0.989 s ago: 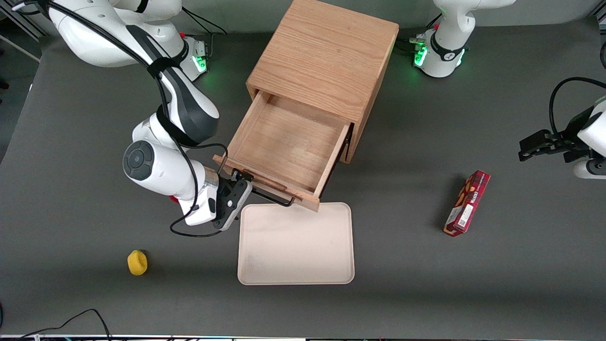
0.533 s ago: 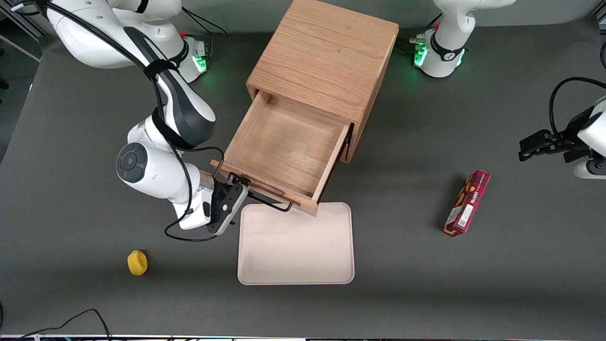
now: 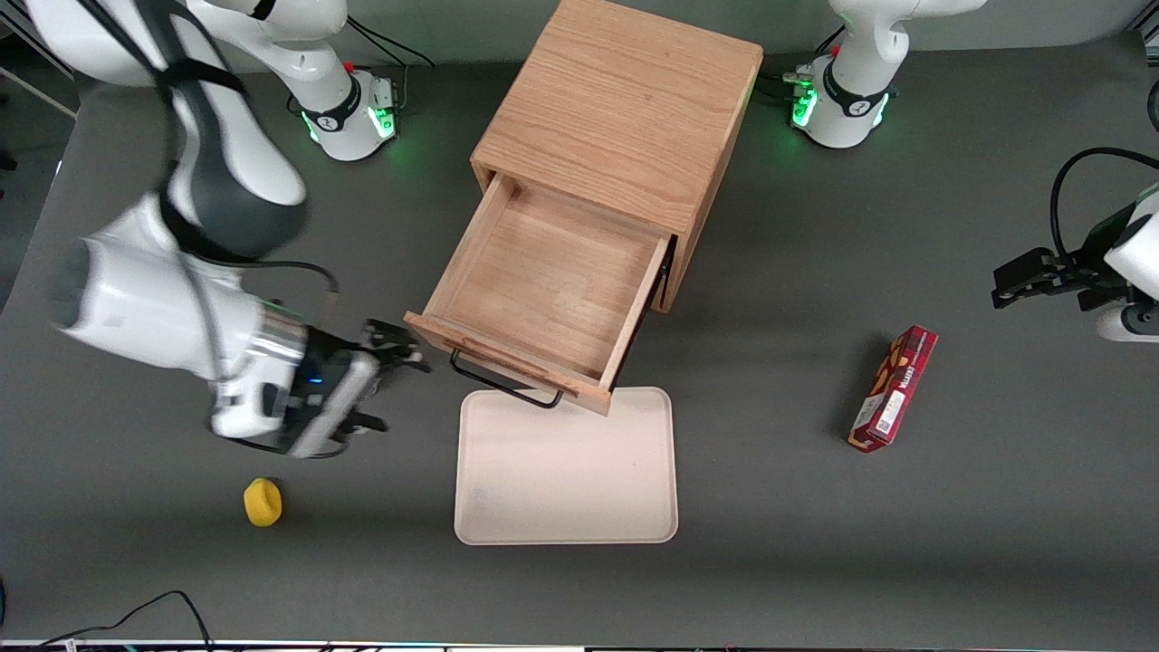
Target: Open upper drawer
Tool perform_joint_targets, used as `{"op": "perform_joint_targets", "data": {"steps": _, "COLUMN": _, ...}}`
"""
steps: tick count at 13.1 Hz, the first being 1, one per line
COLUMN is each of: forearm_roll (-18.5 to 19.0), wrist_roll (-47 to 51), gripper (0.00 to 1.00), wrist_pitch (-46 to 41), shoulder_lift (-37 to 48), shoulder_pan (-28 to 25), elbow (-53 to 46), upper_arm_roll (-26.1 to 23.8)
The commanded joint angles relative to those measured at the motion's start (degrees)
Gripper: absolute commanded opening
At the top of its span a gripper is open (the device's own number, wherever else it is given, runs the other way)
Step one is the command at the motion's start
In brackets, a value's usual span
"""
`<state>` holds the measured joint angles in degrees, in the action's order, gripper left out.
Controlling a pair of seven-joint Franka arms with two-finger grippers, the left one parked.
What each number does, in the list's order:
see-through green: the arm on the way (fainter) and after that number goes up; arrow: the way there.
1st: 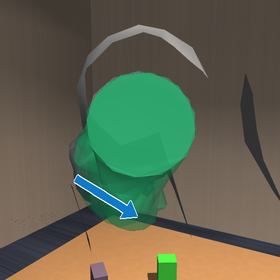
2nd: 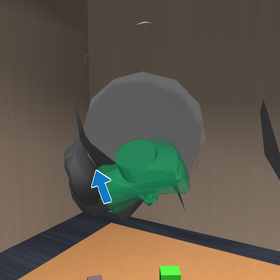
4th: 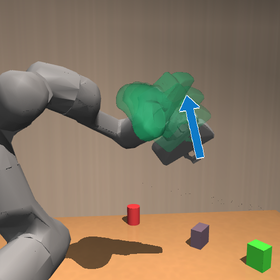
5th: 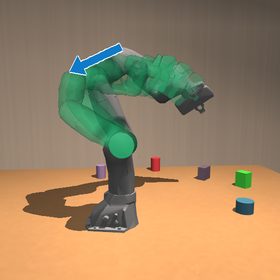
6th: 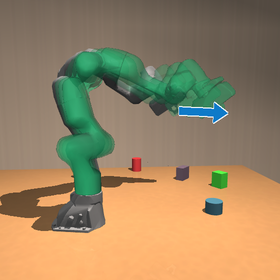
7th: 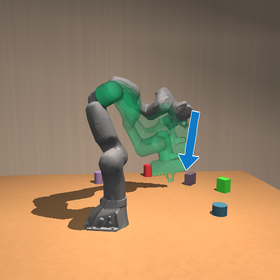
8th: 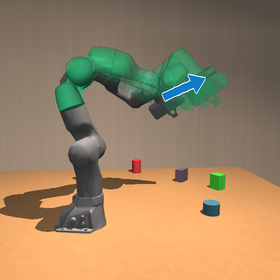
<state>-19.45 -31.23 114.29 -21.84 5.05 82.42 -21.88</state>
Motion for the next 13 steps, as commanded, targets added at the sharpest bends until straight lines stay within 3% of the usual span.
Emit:
{"op": "perform_joint_targets", "data": {"steps": 1, "forearm_roll": -2.08, "wrist_roll": 12.98, "gripper": 1.0, "wrist_pitch": -6.51, "shoulder_lift": 8.98, "shoulder_pan": 5.91, "elbow": 5.36, "upper_arm_roll": 1.91}}
{"op": "perform_joint_targets", "data": {"steps": 3, "forearm_roll": 0.36, "wrist_roll": 16.64, "gripper": 1.0, "wrist_pitch": -12.92, "shoulder_lift": 12.77, "shoulder_pan": 7.42, "elbow": 9.24, "upper_arm_roll": 8.65}}
{"op": "perform_joint_targets", "data": {"steps": 4, "forearm_roll": 3.95, "wrist_roll": 17.43, "gripper": 1.0, "wrist_pitch": -16.26, "shoulder_lift": 13.91, "shoulder_pan": 7.43, "elbow": 9.86, "upper_arm_roll": 11.3}}
{"op": "perform_joint_targets", "data": {"steps": 6, "forearm_roll": 16.66, "wrist_roll": 26.0, "gripper": 1.0, "wrist_pitch": -21.54, "shoulder_lift": 16.37, "shoulder_pan": 7.51, "elbow": 9.35, "upper_arm_roll": 11.6}}
{"op": "perform_joint_targets", "data": {"steps": 7, "forearm_roll": 20.03, "wrist_roll": 31.09, "gripper": 1.0, "wrist_pitch": -24.0, "shoulder_lift": 17.26, "shoulder_pan": 7.6, "elbow": 8.3, "upper_arm_roll": 10.72}}
{"op": "perform_joint_targets", "data": {"steps": 9, "forearm_roll": 20.68, "wrist_roll": 36.14, "gripper": 1.0, "wrist_pitch": -28.67, "shoulder_lift": 17.18, "shoulder_pan": 7.69, "elbow": 4.87, "upper_arm_roll": 8.26}}
{"op": "perform_joint_targets", "data": {"steps": 13, "forearm_roll": 20.15, "wrist_roll": 36.68, "gripper": 1.0, "wrist_pitch": -29.65, "shoulder_lift": 17.17, "shoulder_pan": 7.16, "elbow": 1.7, "upper_arm_roll": 7.46}}
